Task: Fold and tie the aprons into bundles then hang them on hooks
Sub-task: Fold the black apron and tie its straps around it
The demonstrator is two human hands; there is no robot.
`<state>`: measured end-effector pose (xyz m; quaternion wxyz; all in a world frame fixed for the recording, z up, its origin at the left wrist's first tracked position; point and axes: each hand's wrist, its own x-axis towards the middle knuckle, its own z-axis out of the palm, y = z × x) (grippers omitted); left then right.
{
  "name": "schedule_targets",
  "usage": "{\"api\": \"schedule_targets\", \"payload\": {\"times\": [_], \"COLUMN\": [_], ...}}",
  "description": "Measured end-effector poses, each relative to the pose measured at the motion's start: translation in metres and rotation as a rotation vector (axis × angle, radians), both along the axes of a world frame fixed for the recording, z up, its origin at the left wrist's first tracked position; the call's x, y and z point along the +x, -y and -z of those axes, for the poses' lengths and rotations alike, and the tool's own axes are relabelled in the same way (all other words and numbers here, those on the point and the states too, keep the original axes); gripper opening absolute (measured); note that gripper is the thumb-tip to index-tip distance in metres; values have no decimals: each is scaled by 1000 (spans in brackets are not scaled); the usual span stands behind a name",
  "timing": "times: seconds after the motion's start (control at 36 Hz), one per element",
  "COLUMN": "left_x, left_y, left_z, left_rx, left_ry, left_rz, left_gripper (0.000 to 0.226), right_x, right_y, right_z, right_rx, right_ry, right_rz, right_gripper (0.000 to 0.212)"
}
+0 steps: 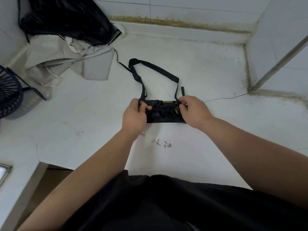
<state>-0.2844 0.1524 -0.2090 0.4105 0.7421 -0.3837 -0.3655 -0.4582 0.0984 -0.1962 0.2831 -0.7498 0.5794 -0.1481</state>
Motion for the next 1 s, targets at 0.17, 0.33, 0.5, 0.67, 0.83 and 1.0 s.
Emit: {"api": "schedule_targets", "payload": {"times": [0.17,0.33,0.5,0.67,0.83,1.0], "left_x": [-2,-1,8,8,10,12], "left_y": [-1,3,4,10,12,9], "left_z": [-1,2,6,8,7,7], "left_rx": [17,33,88,73,115,89], "left_ry": [155,235,137,138,277,227], "left_rz": [226,395,389,429,533,537], "left_gripper": [19,15,17,14,22,15], "right_x": [9,15,10,9,16,25], "right_y": [-2,1,-2,-1,-4,-2], "right_z": [-4,9,13,8,11,15], "right_rx": [134,44,-74,8,-7,-18], "right_ry": [-26,-68,-31,-137,-217,-169], "right_rz": [-193,-148,-224,-387,-320,-185], "right_gripper": [29,38,19,18,21,19]}}
